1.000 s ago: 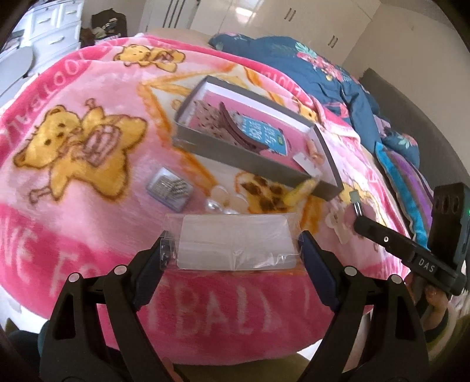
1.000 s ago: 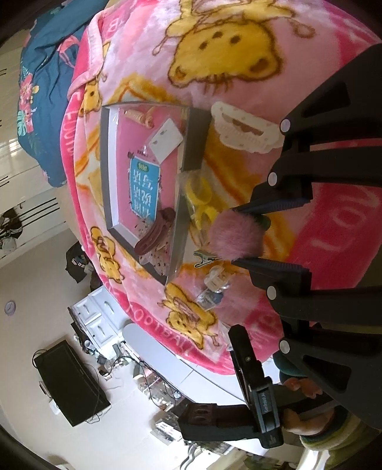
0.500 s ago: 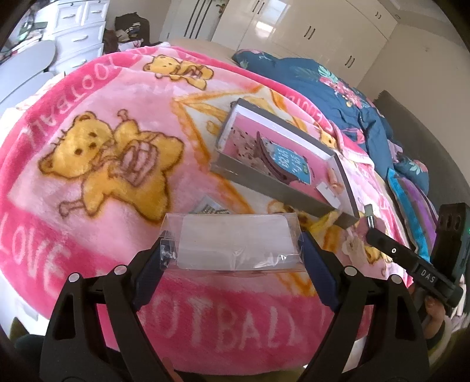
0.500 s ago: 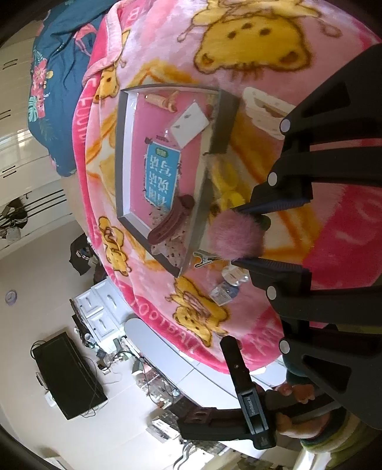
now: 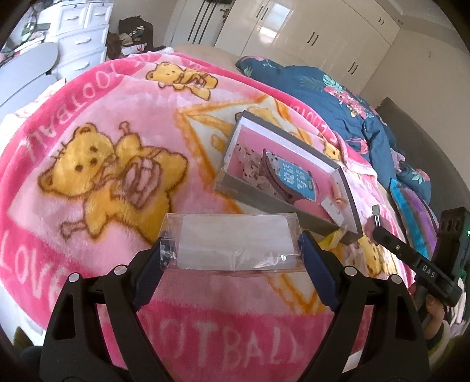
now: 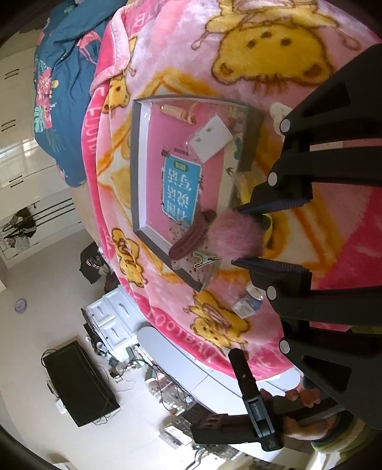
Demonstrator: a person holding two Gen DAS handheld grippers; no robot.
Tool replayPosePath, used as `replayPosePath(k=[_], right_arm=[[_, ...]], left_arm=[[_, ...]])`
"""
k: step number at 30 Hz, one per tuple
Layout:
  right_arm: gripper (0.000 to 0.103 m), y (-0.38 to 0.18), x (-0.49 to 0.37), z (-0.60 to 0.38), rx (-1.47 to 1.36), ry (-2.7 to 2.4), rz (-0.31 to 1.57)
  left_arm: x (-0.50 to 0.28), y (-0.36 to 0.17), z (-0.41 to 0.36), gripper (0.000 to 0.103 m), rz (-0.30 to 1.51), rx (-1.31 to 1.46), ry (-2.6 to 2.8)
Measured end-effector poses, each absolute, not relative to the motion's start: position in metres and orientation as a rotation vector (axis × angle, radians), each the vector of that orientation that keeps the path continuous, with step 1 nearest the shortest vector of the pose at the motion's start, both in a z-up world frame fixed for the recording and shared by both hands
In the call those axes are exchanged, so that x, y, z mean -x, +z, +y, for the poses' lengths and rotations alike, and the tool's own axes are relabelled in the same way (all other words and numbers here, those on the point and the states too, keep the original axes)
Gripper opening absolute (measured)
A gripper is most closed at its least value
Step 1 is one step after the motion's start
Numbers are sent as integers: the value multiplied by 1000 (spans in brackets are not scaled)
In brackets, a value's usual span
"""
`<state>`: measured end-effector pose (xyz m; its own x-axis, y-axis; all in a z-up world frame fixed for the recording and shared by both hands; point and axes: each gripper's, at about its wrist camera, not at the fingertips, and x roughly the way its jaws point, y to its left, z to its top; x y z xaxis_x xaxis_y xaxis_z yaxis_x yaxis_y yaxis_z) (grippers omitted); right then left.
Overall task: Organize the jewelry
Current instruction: 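Carry the packet with the left tool while the right tool carries the pompom over the box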
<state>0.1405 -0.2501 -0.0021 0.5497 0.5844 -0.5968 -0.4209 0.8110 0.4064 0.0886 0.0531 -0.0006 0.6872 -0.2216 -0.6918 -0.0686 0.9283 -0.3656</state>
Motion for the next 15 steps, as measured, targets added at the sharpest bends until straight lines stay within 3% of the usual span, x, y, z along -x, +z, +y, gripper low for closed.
replayPosePath(k=[15], right_arm=[[27,6,-169,-288,-269,489,732]], left_arm=[[-143,24,27,79,767,359,-143]])
